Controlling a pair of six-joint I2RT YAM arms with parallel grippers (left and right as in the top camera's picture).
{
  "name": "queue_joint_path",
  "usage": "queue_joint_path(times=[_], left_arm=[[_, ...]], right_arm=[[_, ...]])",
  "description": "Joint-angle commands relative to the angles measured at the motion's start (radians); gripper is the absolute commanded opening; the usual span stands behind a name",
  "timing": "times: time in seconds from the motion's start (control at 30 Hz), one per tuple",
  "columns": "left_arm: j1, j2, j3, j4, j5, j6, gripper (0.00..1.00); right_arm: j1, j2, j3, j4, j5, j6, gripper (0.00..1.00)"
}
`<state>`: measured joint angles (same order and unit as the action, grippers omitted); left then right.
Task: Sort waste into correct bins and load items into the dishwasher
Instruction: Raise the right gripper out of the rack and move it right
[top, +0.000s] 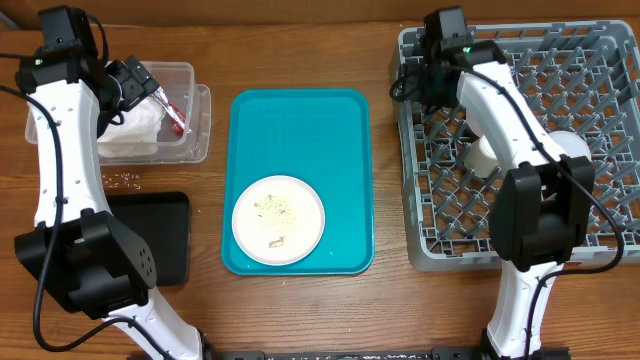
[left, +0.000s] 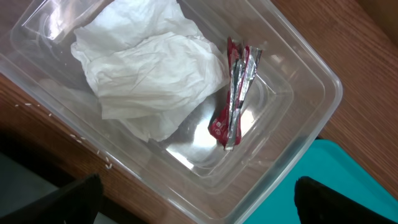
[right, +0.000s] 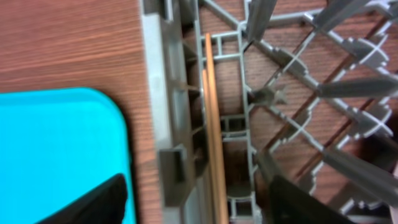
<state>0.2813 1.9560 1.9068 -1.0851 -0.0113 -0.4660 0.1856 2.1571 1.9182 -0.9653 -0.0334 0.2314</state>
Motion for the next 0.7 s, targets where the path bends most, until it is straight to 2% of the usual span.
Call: queue_joint_path(times=[0.0, 0.03, 0.3, 0.67], left_arm=[[-0.001, -0.031, 0.022, 0.000, 0.002, -0.010, 1.00], [-0.001, -0.031, 0.022, 0.000, 0.002, -0.010, 1.00], [-0.001, -0.031, 0.022, 0.000, 0.002, -0.010, 1.00], [-0.001, -0.031, 0.022, 0.000, 0.002, -0.010, 1.00]], right_arm=[[-0.014, -0.081, 0.101, -0.037, -0.003, 0.006, 0.87], [-0.019, -0.098, 0.122, -0.045, 0.008, 0.017, 1.00], [-0.137, -0.225, 0.237, -0.066, 0.058, 0.092, 1.00], [-0.485, -0.279, 0.229, -0.219, 0.045, 0.092, 1.00]])
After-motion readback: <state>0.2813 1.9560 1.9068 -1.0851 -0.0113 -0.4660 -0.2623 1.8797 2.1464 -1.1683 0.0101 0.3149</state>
